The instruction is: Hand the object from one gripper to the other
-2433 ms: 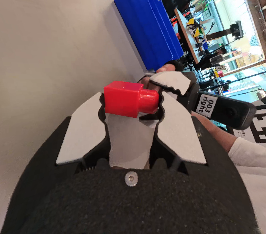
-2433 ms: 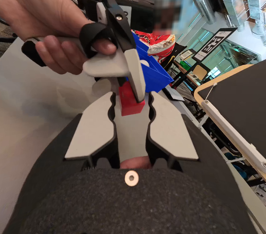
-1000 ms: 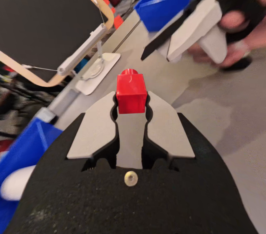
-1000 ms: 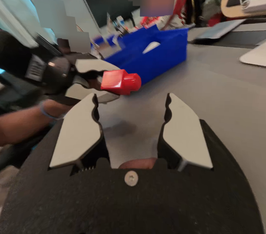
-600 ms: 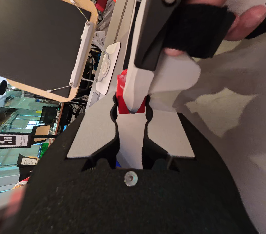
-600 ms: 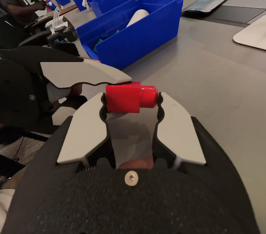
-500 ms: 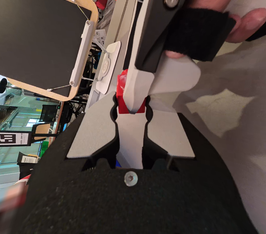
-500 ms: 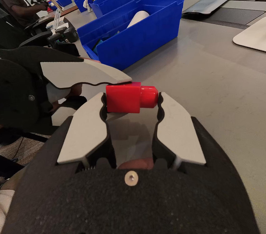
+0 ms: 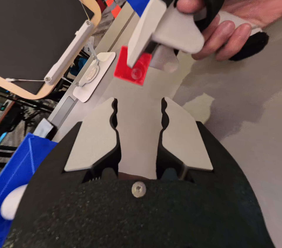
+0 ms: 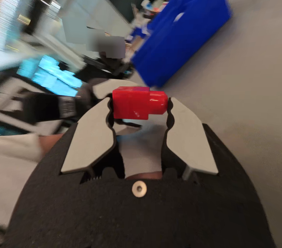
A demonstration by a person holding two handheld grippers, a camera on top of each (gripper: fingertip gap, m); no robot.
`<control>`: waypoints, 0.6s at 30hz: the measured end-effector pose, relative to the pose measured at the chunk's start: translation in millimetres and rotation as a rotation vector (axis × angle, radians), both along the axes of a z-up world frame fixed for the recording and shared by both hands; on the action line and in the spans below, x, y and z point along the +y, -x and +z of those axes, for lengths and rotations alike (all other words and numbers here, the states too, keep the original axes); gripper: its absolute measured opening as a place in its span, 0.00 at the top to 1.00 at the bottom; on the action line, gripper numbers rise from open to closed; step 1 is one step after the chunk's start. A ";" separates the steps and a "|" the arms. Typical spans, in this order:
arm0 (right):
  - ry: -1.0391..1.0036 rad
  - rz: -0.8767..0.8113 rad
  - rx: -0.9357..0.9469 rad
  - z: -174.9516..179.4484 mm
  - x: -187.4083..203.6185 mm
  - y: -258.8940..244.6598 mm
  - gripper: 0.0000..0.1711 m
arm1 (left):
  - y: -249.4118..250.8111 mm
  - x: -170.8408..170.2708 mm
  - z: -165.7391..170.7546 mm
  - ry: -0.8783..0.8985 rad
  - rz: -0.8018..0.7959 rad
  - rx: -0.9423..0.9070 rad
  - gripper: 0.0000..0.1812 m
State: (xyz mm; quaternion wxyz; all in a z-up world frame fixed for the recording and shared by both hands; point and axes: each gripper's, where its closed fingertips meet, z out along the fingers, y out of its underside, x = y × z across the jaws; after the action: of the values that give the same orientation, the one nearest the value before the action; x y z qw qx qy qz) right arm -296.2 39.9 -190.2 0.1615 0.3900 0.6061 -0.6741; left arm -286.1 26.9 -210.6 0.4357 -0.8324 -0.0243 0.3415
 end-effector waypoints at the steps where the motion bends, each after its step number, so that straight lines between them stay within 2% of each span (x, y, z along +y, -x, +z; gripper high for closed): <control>1: 0.136 0.068 -0.067 11.0 -1.2 -6.5 0.61 | -1.2 1.0 4.2 -0.043 -0.016 -0.016 0.69; 4: 0.535 0.307 -0.297 41.1 -0.1 -26.0 0.61 | -4.7 1.5 22.0 -0.183 -0.054 -0.041 0.70; 6: 0.684 0.420 -0.397 48.5 -0.8 -34.1 0.60 | -12.5 2.8 36.0 -0.291 -0.109 -0.088 0.70; 9: 0.735 0.499 -0.402 51.8 -14.8 -48.7 0.60 | -23.4 3.9 50.3 -0.396 -0.182 -0.155 0.72; 12: 0.795 0.581 -0.399 66.0 -21.7 -62.6 0.60 | -33.4 4.8 54.7 -0.417 -0.245 -0.172 0.73; 14: 0.798 0.581 -0.393 67.4 -22.2 -63.0 0.60 | -41.2 5.0 57.4 -0.409 -0.284 -0.153 0.84; 18: 0.773 0.561 -0.390 64.7 -19.9 -62.1 0.60 | -40.5 7.5 54.0 -0.374 -0.277 -0.135 0.84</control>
State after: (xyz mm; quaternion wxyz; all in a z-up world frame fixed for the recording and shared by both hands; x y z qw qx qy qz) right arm -234.2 20.0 -125.6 0.5786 0.2427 0.3526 -0.6943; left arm -245.6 34.4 -156.6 0.6223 -0.7537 -0.0018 0.2115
